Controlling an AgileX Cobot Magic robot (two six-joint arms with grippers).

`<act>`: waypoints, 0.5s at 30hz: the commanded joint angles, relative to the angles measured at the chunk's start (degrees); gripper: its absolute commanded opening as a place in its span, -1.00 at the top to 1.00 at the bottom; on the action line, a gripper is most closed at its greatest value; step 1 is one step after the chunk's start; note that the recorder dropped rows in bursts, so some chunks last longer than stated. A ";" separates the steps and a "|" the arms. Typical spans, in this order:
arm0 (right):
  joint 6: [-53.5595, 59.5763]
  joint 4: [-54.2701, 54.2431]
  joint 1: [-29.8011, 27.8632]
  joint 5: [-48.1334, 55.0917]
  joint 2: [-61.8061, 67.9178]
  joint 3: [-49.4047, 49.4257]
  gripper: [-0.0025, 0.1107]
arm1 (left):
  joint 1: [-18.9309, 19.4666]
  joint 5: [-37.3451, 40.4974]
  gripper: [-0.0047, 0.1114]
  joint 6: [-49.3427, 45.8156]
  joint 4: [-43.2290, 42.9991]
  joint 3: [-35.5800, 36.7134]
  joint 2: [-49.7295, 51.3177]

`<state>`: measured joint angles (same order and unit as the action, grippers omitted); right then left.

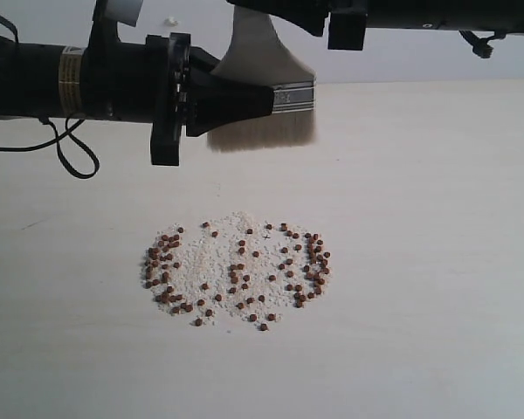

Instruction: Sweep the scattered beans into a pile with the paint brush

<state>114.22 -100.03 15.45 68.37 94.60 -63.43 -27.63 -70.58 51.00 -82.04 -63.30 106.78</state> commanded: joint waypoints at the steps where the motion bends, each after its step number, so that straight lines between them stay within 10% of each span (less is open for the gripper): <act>1: -0.58 0.09 0.89 1.60 -0.36 0.15 0.96 | -0.44 0.62 0.92 -0.31 3.88 -0.22 -0.20; 15: -0.42 0.09 0.89 0.51 -0.36 0.15 0.96 | -0.44 0.62 0.87 -0.54 3.48 -0.22 -0.20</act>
<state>114.58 -100.03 15.55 68.21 94.60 -63.43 -27.63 -70.63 51.00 -82.16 -63.30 106.78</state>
